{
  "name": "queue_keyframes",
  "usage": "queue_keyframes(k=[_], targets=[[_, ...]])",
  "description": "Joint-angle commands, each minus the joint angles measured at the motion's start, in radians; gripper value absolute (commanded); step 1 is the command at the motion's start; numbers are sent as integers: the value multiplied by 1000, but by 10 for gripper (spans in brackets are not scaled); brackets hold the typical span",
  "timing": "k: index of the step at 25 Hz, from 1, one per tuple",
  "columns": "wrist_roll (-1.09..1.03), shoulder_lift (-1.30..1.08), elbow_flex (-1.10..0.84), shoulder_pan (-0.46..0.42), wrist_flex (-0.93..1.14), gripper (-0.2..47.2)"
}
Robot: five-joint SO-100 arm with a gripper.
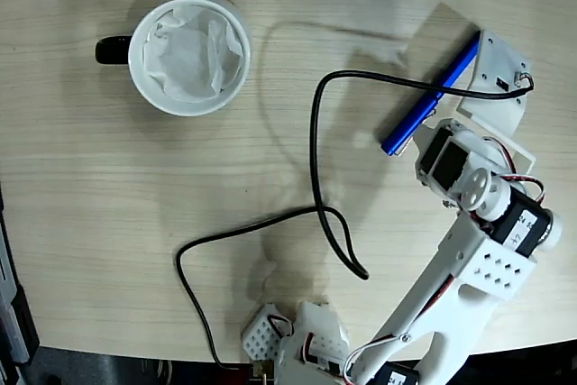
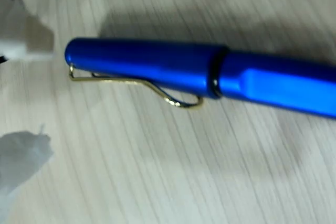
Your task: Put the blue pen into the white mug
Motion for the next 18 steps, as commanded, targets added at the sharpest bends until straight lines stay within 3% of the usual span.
queue_keyframes(k=[1, 18], targets=[[-26, 11, -44, 2, 15, 183], [-26, 34, 183, -23, -167, 187]])
